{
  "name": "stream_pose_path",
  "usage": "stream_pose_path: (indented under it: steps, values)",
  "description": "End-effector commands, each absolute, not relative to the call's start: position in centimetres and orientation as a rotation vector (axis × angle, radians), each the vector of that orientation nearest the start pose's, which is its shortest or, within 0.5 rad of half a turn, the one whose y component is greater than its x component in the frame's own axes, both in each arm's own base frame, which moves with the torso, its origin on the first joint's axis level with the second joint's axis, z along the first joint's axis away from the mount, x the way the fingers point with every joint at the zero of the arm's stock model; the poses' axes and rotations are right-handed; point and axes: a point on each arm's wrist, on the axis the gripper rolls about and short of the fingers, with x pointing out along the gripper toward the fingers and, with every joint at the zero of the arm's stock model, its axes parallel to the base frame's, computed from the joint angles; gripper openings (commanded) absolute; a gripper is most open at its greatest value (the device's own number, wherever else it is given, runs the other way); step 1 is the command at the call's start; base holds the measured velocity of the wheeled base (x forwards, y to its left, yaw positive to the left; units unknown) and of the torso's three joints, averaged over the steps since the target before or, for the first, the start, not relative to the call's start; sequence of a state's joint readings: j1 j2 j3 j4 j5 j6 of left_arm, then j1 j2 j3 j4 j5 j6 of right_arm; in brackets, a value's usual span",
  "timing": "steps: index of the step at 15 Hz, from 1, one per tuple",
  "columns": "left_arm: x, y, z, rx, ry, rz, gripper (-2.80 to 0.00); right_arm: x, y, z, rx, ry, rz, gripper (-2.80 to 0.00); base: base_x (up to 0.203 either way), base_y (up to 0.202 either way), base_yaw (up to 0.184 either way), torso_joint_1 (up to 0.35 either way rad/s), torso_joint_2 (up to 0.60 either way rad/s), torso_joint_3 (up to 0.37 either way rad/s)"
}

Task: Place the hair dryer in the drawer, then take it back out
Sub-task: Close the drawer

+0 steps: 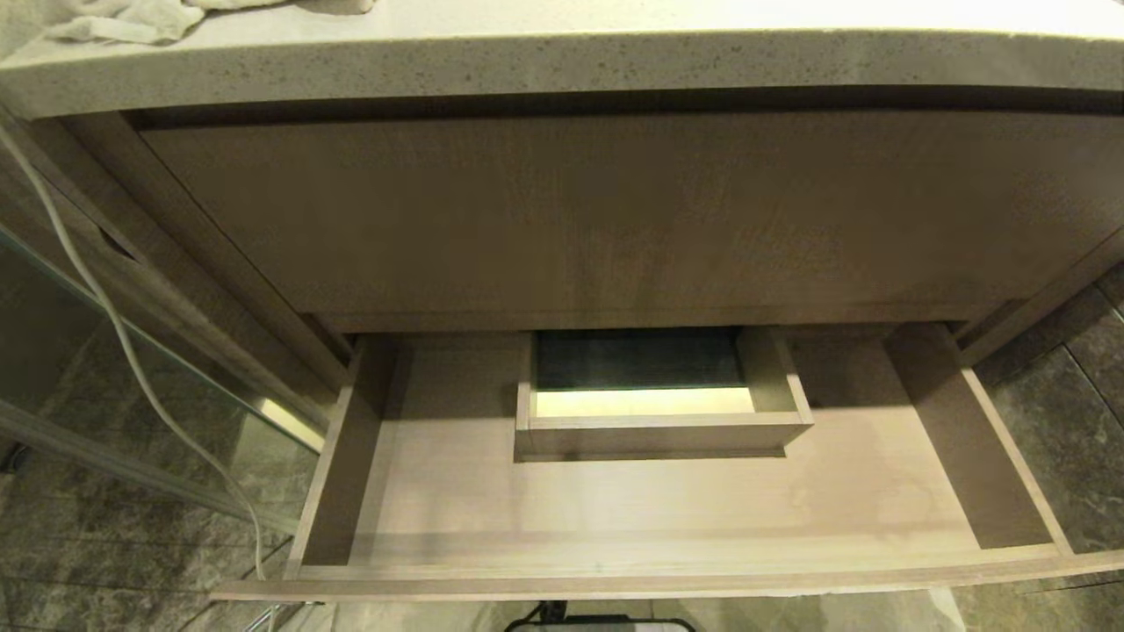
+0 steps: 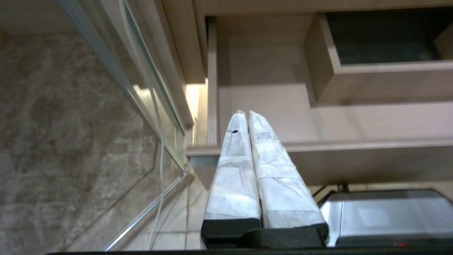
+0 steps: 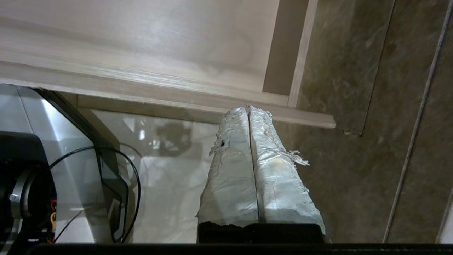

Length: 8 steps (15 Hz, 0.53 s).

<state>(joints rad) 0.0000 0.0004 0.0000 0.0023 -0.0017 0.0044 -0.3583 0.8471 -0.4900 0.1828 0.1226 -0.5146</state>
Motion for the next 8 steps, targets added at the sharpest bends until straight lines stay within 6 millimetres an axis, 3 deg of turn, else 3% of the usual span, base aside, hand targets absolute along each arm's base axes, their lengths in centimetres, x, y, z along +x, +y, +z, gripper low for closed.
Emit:
stream_pose_path:
  steps: [1, 2, 8]
  values:
    - [-2.3, 0.0, 7.5, 0.005, 0.004, -0.002, -2.8, 8.1, -2.8, 17.9, -0.352, 0.602, -0.089, -2.8, 0.0, 0.0, 0.0, -0.286, 0.29, 0.125]
    - [-2.3, 0.0, 7.5, 0.005, 0.005, -0.002, -2.8, 8.4, -2.9, 17.8, -0.345, 0.619, -0.089, -2.8, 0.0, 0.0, 0.0, -0.258, 0.35, 0.124]
    - [-2.3, 0.0, 7.5, 0.005, 0.003, -0.002, -2.8, 10.4, -4.1, 16.8, -0.298, 0.733, -0.09, -2.8, 0.0, 0.0, 0.0, -0.001, 0.19, 0.16]
